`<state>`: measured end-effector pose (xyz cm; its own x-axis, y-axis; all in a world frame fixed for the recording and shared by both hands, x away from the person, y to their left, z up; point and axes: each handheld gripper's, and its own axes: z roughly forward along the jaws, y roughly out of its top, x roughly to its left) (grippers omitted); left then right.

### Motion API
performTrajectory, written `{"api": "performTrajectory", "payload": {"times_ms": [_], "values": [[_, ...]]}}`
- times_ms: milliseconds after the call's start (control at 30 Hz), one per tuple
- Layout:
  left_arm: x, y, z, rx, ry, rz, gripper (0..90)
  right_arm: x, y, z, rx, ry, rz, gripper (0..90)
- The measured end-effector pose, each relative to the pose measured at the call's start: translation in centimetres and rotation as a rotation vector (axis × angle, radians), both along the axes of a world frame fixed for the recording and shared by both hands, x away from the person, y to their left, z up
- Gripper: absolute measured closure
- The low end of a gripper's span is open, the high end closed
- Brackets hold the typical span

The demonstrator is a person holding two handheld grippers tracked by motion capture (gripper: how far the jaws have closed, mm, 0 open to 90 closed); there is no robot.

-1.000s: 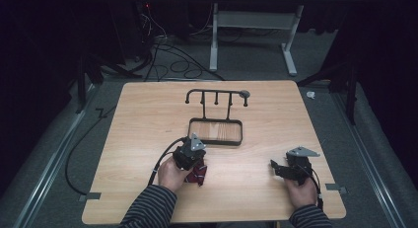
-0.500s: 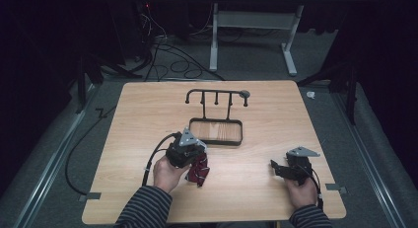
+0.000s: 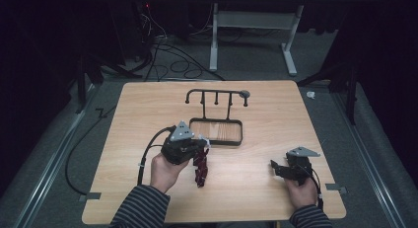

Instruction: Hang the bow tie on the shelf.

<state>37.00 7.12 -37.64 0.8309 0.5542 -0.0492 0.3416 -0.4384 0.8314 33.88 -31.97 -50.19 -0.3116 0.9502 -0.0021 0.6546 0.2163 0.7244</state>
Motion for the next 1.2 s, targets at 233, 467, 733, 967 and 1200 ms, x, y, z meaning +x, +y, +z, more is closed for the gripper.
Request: {"api": "performTrajectory", "payload": {"times_ms": [233,467,733,967,1200], "values": [[0.2,0.1,1.4,-0.024,-0.008,-0.001,88.1,0.0,-0.1,0.0,0.006,0.001,0.000,30.1],[0.9,-0.1,2.3,-0.049,-0.002,-0.012,88.1,0.0,-0.1,0.0,0.009,0.000,0.002,30.1],[2.1,-0.5,3.3,-0.064,0.015,-0.033,88.1,0.0,-0.1,0.0,0.011,0.000,0.002,30.1],[3.2,-0.8,3.9,-0.068,0.021,-0.035,88.1,0.0,-0.2,0.0,0.013,0.000,0.003,30.1],[4.3,-1.3,4.3,-0.057,0.022,-0.034,88.0,0.0,-0.2,0.0,0.015,0.001,0.003,30.1]]}}
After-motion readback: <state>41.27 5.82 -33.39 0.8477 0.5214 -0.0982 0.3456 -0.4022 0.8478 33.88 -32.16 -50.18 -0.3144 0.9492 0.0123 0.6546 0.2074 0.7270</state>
